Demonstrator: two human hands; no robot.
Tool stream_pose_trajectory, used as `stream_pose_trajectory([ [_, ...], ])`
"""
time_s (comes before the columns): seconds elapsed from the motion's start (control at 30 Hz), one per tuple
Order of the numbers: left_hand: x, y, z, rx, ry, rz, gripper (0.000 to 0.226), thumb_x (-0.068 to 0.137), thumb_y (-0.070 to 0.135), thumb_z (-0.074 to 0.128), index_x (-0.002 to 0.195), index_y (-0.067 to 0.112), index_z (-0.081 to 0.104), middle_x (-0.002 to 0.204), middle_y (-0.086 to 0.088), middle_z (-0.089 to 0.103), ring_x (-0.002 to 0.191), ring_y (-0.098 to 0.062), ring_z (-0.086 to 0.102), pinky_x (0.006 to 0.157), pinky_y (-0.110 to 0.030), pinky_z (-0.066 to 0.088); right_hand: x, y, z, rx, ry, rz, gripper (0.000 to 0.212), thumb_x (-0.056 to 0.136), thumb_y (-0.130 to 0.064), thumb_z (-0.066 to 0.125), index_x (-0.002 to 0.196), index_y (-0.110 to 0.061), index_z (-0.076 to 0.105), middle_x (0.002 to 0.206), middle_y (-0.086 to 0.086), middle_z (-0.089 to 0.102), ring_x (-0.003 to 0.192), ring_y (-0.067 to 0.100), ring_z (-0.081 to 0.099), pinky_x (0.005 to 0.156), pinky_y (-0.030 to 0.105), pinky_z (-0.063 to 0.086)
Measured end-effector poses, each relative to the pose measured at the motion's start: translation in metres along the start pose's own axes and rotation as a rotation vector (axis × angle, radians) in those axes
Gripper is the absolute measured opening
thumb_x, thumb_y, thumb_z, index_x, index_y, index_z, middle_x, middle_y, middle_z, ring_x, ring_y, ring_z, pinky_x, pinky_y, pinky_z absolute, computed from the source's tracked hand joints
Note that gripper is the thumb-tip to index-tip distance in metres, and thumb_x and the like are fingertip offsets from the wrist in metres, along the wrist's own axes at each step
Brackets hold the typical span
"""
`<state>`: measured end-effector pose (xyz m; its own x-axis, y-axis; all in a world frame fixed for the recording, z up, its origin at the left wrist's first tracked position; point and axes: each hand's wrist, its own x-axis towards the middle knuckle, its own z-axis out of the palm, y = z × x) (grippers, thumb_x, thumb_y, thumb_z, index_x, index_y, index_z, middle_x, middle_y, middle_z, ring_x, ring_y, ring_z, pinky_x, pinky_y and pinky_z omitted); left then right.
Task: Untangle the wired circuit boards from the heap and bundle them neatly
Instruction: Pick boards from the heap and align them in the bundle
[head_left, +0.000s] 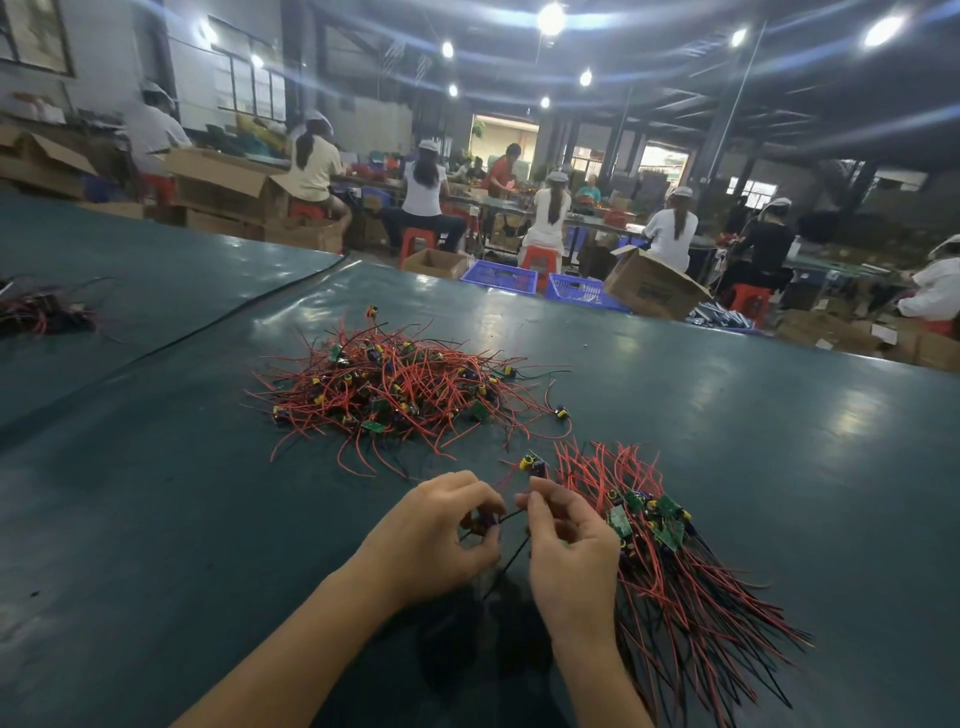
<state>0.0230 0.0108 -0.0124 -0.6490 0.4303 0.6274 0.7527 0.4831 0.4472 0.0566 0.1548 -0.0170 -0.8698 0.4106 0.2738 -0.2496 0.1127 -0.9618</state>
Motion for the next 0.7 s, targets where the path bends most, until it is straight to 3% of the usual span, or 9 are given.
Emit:
stream_pose_trajectory([
  [0.17,0.002,-0.009,-0.006,0.100,0.025,-0.112,0.013,0.079,0.015,0.067,0.091,0.013,0.071,0.088,0.004,0.063,0.080,-0.011,0.059,0.075,-0.031,0.053,-0.006,0.004,0.003,-0.210,-0.007,-0.214,0.020,0.094,-0.006,0.061,0.099,-0.022,0.072,0.087,-0.014,0.071,0.080,-0.001,0.066,0.067,0.008,0.047],
  [0.27,0.001,-0.016,-0.009,0.202,0.018,-0.252,0.014,0.082,0.019,0.064,0.093,0.014,0.070,0.093,0.003,0.061,0.088,-0.015,0.057,0.080,-0.032,0.050,-0.004,0.005,0.002,-0.167,0.010,-0.202,0.027,0.096,-0.004,0.056,0.097,-0.030,0.065,0.088,-0.013,0.070,0.074,0.005,0.066,0.064,0.009,0.047],
  [0.4,0.001,-0.028,-0.017,0.275,0.127,-0.484,0.014,0.086,0.020,0.062,0.096,0.016,0.070,0.097,0.002,0.060,0.090,-0.017,0.057,0.077,-0.032,0.050,-0.003,0.004,0.002,-0.105,0.035,-0.181,0.026,0.096,-0.003,0.054,0.101,-0.028,0.062,0.092,-0.011,0.071,0.071,0.004,0.066,0.065,0.009,0.048],
  [0.57,-0.005,-0.043,-0.025,0.345,0.097,-0.629,0.022,0.091,0.016,0.057,0.109,0.013,0.069,0.109,-0.002,0.056,0.095,-0.020,0.057,0.078,-0.031,0.049,0.000,0.000,-0.003,-0.070,0.134,-0.219,0.030,0.097,-0.006,0.055,0.103,-0.035,0.062,0.093,-0.015,0.072,0.073,0.006,0.067,0.063,0.030,0.057],
  [0.63,-0.006,-0.042,-0.022,0.384,0.072,-0.615,0.026,0.091,0.016,0.057,0.116,0.012,0.065,0.119,-0.003,0.052,0.098,-0.020,0.056,0.083,-0.033,0.049,0.000,-0.002,-0.004,-0.063,0.158,-0.271,0.033,0.097,-0.005,0.055,0.108,-0.036,0.061,0.095,-0.020,0.071,0.078,0.003,0.067,0.065,0.031,0.058],
  [0.7,-0.003,-0.034,-0.020,0.400,0.129,-0.493,0.025,0.089,0.016,0.060,0.113,0.015,0.066,0.117,0.000,0.054,0.094,-0.017,0.057,0.085,-0.032,0.046,-0.002,-0.004,-0.002,-0.075,0.148,-0.357,0.037,0.095,0.001,0.056,0.112,-0.032,0.061,0.094,-0.020,0.071,0.082,-0.001,0.066,0.067,0.020,0.054],
])
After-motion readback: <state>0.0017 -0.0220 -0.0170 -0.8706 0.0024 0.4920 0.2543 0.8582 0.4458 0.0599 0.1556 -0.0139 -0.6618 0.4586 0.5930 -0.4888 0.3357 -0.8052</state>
